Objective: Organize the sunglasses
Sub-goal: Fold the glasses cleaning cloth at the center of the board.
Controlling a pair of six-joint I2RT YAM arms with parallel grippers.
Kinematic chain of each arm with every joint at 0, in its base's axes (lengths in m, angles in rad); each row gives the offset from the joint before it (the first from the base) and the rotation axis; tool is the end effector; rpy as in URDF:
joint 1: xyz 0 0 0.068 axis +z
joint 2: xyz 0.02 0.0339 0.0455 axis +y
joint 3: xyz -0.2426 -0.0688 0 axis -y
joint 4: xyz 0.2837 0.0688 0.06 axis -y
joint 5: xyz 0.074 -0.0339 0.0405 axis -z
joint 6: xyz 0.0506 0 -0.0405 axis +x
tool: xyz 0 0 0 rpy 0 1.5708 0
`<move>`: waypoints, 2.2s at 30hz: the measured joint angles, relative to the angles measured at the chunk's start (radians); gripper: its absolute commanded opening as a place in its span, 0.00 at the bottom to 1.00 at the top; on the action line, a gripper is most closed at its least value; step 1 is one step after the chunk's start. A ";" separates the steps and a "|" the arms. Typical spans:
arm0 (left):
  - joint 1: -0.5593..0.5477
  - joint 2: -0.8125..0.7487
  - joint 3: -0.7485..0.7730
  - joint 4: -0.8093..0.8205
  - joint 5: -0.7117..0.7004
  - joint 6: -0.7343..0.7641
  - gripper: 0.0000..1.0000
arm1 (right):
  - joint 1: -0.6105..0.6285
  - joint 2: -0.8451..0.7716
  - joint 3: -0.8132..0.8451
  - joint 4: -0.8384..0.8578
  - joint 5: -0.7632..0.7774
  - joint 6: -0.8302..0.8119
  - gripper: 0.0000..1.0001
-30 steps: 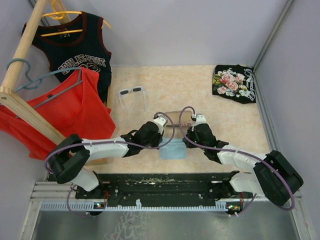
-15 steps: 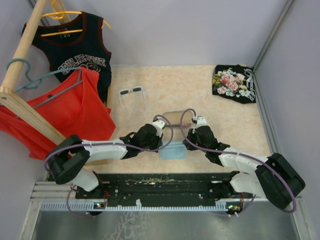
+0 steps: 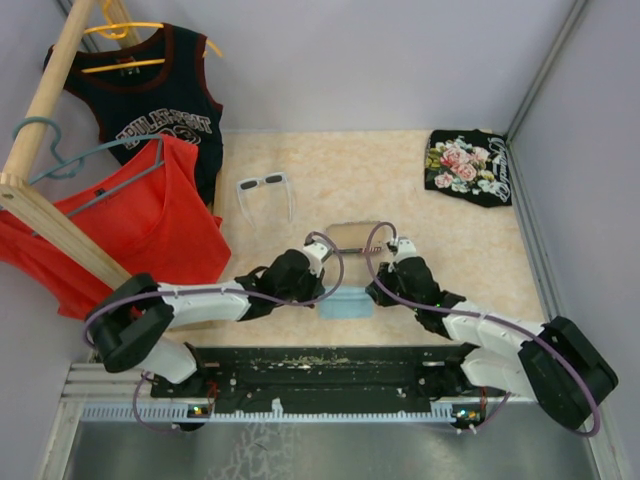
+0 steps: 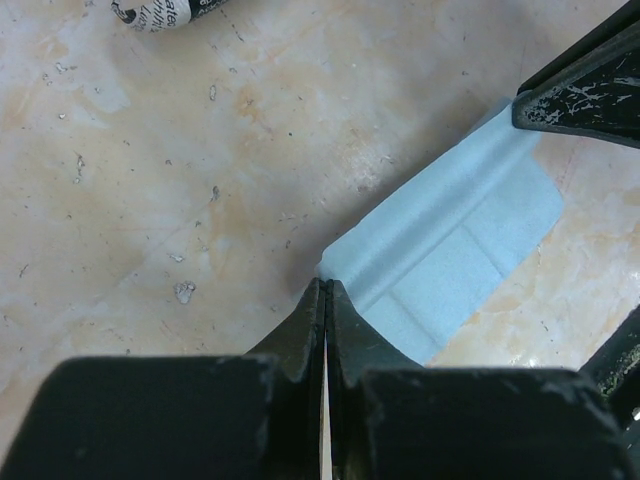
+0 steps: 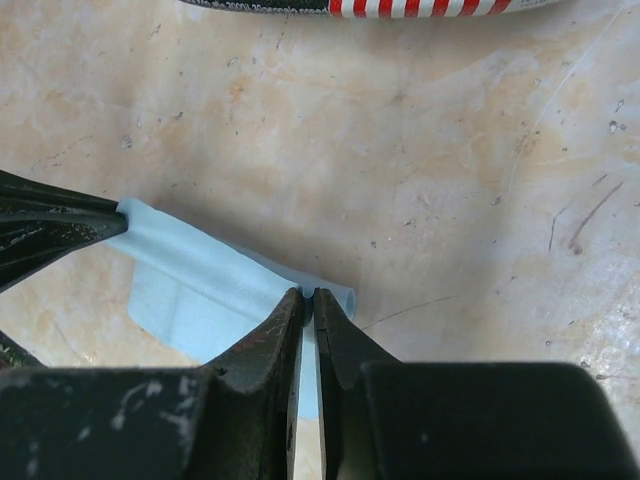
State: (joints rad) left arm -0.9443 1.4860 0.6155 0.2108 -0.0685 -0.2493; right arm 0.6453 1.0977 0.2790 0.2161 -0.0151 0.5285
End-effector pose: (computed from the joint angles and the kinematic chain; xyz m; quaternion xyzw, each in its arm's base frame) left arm 0.1942 -0.2625 0.1007 0.2915 0.8490 -0.2217 0.3810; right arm 0.1991 0.1508 0.0927 -0.0552 0.8834 0.2633 0.3838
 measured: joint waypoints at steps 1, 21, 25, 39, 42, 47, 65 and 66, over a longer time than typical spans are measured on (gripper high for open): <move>0.000 -0.005 -0.005 0.004 0.007 0.002 0.00 | 0.000 -0.006 -0.004 0.001 -0.004 0.001 0.11; 0.000 -0.078 -0.103 0.090 0.134 0.014 0.00 | 0.000 -0.102 -0.037 -0.045 -0.061 0.034 0.12; 0.000 -0.087 -0.114 0.104 0.140 0.014 0.03 | 0.000 -0.115 -0.038 -0.069 -0.072 0.042 0.13; -0.003 -0.087 -0.138 0.119 0.150 0.006 0.18 | 0.000 -0.127 -0.051 -0.130 -0.094 0.058 0.23; -0.004 -0.093 -0.150 0.126 0.156 0.003 0.19 | 0.000 -0.150 -0.056 -0.137 -0.103 0.058 0.23; -0.010 -0.108 -0.186 0.142 0.164 -0.010 0.20 | 0.000 -0.198 -0.068 -0.143 -0.127 0.061 0.23; -0.020 -0.352 -0.257 0.095 0.118 -0.108 0.66 | 0.000 -0.352 -0.066 -0.360 -0.004 0.132 0.37; -0.017 -0.365 -0.257 0.087 0.095 -0.122 0.66 | 0.000 -0.341 -0.059 -0.367 0.010 0.138 0.37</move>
State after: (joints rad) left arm -0.9611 1.1213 0.3580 0.2981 0.0261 -0.3710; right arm 0.6449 0.7563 0.2203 -0.1505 -0.0048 0.6662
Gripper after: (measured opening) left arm 0.647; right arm 0.362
